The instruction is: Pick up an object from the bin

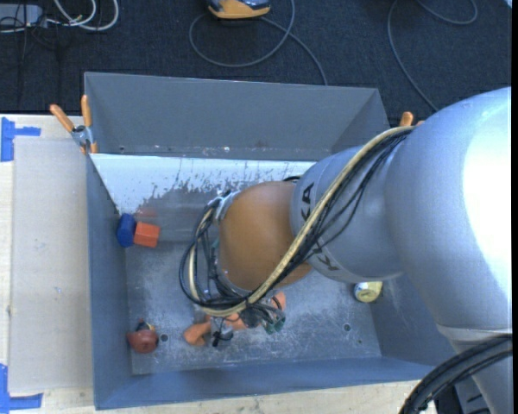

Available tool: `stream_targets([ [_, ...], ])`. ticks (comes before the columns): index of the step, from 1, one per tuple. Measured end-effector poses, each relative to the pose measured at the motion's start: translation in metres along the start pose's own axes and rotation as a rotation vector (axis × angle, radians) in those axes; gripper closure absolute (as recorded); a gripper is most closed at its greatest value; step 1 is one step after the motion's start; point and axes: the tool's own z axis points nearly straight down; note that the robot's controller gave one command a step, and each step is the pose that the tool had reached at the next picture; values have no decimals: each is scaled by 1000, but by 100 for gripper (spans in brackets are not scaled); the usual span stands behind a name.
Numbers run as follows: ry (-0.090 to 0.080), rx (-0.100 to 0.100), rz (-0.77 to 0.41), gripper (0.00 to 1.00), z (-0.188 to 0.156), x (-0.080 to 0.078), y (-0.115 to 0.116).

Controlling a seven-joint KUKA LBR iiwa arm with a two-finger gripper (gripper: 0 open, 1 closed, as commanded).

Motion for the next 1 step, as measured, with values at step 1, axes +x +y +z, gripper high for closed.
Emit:
stream_targets([
  [1,0,0,2,100,0,0,0],
])
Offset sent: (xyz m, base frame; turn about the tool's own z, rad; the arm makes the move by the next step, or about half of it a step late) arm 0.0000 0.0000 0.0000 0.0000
